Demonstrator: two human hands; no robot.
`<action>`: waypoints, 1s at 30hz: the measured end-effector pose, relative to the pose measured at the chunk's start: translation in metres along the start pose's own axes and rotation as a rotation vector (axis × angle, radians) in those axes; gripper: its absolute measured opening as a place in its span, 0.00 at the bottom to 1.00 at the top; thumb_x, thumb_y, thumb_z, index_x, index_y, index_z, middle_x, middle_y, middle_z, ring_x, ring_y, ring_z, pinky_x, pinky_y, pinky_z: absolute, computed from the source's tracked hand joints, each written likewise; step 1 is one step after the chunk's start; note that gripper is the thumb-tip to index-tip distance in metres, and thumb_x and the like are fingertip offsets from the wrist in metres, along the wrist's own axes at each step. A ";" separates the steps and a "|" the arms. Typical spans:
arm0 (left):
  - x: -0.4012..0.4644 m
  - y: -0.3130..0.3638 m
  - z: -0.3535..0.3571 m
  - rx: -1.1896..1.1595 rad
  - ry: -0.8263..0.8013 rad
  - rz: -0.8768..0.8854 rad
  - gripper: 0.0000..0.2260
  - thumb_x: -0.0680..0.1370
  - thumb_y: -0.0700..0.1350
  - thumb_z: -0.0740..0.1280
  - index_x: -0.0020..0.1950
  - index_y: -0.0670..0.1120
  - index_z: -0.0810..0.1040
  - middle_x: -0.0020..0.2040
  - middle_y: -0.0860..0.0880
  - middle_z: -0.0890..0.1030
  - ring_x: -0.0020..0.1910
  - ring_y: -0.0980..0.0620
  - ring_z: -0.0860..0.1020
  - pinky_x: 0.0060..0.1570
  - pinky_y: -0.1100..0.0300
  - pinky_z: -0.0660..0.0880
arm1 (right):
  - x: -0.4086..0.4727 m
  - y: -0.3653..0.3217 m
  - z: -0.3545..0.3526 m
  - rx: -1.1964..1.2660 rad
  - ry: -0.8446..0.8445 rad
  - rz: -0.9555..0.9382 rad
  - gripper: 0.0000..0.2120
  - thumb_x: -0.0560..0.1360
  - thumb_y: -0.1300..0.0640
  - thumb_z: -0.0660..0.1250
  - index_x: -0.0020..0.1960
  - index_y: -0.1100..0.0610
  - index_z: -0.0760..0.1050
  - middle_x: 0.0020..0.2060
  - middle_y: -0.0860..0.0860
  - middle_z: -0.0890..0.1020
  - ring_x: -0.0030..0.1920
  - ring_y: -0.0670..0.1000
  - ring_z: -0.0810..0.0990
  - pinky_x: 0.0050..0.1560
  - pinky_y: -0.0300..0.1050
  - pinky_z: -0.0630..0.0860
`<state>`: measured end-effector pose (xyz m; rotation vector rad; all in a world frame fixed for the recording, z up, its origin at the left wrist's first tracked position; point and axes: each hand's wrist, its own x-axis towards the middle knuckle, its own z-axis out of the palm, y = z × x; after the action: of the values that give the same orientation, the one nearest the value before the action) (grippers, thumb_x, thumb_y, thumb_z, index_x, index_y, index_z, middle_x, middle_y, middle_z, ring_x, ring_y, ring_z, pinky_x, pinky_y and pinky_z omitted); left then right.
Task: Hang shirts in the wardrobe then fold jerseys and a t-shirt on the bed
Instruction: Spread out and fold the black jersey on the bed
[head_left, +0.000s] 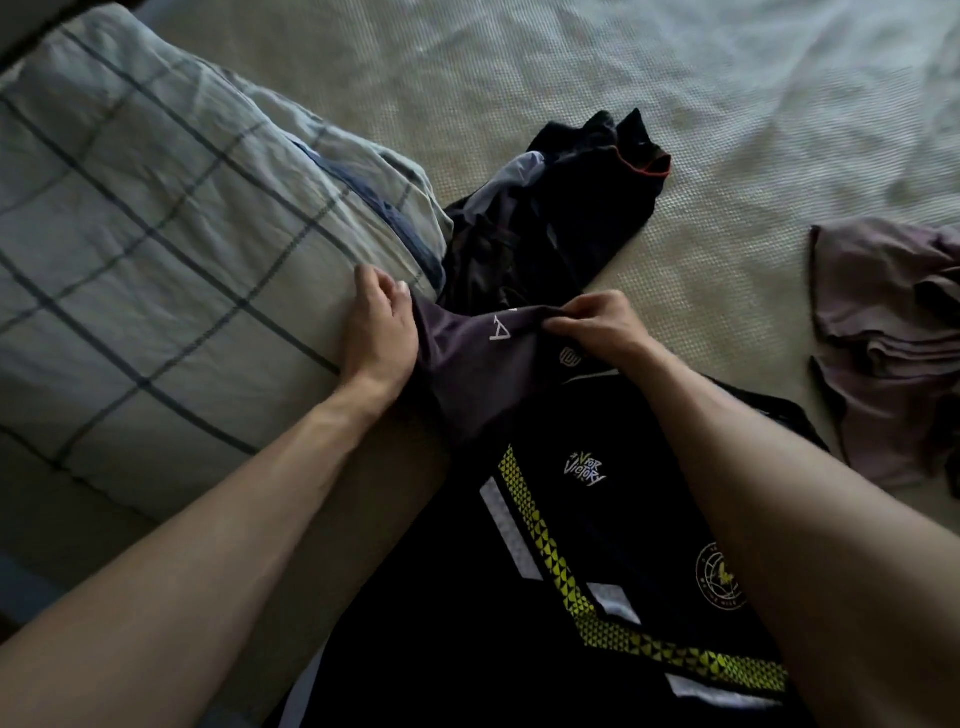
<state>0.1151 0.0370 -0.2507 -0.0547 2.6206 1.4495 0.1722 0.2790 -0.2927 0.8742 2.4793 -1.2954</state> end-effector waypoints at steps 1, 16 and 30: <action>0.000 0.000 -0.001 0.037 -0.002 0.031 0.03 0.84 0.42 0.58 0.53 0.42 0.67 0.47 0.41 0.75 0.44 0.47 0.72 0.41 0.61 0.62 | 0.003 0.000 -0.004 0.015 0.005 0.000 0.06 0.72 0.54 0.76 0.46 0.56 0.85 0.31 0.47 0.81 0.27 0.39 0.76 0.30 0.34 0.73; -0.031 -0.004 -0.015 0.694 -0.233 0.062 0.18 0.78 0.48 0.65 0.60 0.43 0.61 0.49 0.36 0.80 0.51 0.33 0.80 0.47 0.47 0.73 | 0.014 -0.003 -0.005 -0.228 0.036 -0.041 0.11 0.68 0.49 0.76 0.47 0.48 0.77 0.50 0.50 0.83 0.53 0.52 0.81 0.57 0.49 0.78; 0.044 0.022 0.026 1.155 -0.582 0.540 0.14 0.78 0.48 0.69 0.59 0.42 0.77 0.56 0.36 0.81 0.56 0.35 0.80 0.52 0.48 0.76 | -0.010 0.055 -0.064 -0.511 0.003 0.058 0.08 0.72 0.46 0.72 0.43 0.47 0.74 0.50 0.52 0.81 0.53 0.57 0.80 0.55 0.52 0.78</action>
<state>0.0719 0.0721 -0.2523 1.0489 2.5680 -0.2029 0.2186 0.3501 -0.2880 0.8025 2.5777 -0.5879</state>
